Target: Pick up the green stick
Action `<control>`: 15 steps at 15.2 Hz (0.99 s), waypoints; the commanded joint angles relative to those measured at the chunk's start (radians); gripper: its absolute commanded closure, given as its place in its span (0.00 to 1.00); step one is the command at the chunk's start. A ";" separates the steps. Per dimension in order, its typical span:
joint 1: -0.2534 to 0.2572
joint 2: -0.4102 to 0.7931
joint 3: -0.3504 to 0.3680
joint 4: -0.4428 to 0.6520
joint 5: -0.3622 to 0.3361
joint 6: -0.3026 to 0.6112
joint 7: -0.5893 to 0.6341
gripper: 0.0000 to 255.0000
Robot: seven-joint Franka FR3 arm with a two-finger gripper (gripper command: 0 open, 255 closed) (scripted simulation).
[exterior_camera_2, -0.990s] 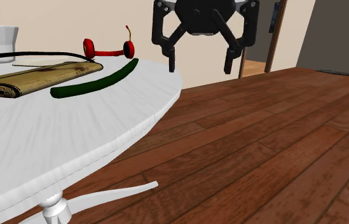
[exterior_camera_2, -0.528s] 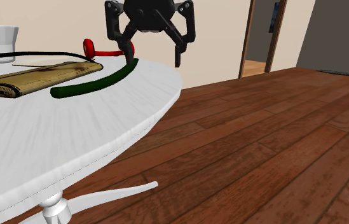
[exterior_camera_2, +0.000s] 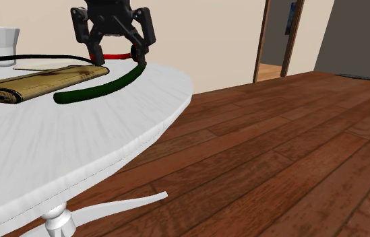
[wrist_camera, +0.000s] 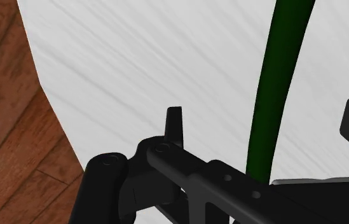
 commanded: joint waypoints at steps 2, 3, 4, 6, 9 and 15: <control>0.044 0.095 0.007 0.105 -0.058 -0.029 0.054 0.00; 0.041 0.090 0.006 0.085 -0.055 -0.014 0.055 0.00; 0.038 0.085 0.006 0.065 -0.052 0.002 0.055 0.00; 0.032 0.077 0.005 0.028 -0.048 0.032 0.056 0.00; 0.026 0.069 0.004 -0.017 -0.044 0.070 0.059 0.00; 0.025 0.063 0.004 -0.026 -0.041 0.073 0.059 1.00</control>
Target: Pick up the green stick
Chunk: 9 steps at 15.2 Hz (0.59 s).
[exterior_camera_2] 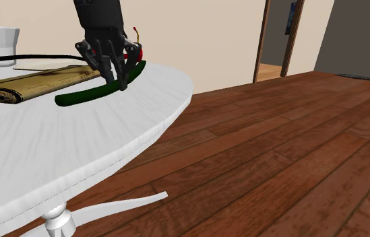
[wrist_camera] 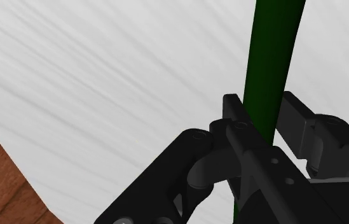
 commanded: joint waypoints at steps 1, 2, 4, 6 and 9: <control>0.000 0.000 0.000 0.000 0.000 0.000 0.000 1.00; 0.000 0.000 0.000 0.000 0.000 0.000 0.000 1.00; 0.000 0.000 0.000 0.000 0.000 0.000 0.000 1.00; 0.003 0.009 0.000 0.025 -0.004 -0.017 -0.002 1.00; 0.011 0.020 0.001 0.079 -0.010 -0.062 -0.004 1.00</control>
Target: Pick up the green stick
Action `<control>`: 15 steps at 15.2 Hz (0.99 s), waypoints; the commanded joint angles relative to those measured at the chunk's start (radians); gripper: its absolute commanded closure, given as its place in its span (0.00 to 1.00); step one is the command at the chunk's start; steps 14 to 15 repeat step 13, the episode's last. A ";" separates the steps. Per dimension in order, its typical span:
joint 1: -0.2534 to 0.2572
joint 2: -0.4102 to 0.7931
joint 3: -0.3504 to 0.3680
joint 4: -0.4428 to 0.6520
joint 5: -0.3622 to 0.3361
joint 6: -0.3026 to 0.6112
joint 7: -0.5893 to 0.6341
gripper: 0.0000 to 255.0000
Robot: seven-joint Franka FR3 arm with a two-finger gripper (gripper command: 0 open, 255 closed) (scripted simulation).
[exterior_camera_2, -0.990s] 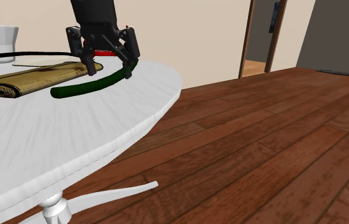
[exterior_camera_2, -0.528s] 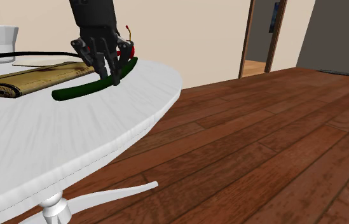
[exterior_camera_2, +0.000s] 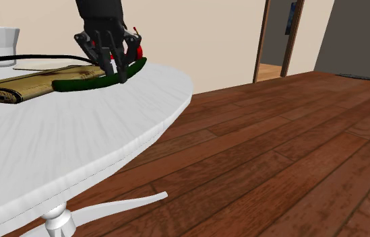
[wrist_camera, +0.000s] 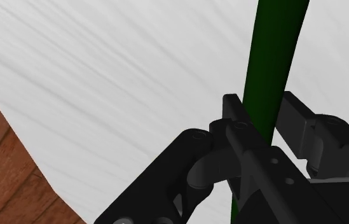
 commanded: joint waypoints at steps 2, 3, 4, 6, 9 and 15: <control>0.011 0.013 0.002 0.058 -0.007 -0.048 0.000 1.00; 0.014 0.018 0.002 0.079 -0.010 -0.064 -0.001 1.00; 0.018 0.024 0.003 0.100 -0.013 -0.080 -0.001 1.00; 0.027 0.036 0.004 0.144 -0.021 -0.113 -0.002 1.00; 0.044 0.059 0.004 0.216 -0.034 -0.165 -0.003 1.00; 0.059 0.079 0.005 0.274 -0.047 -0.205 -0.003 1.00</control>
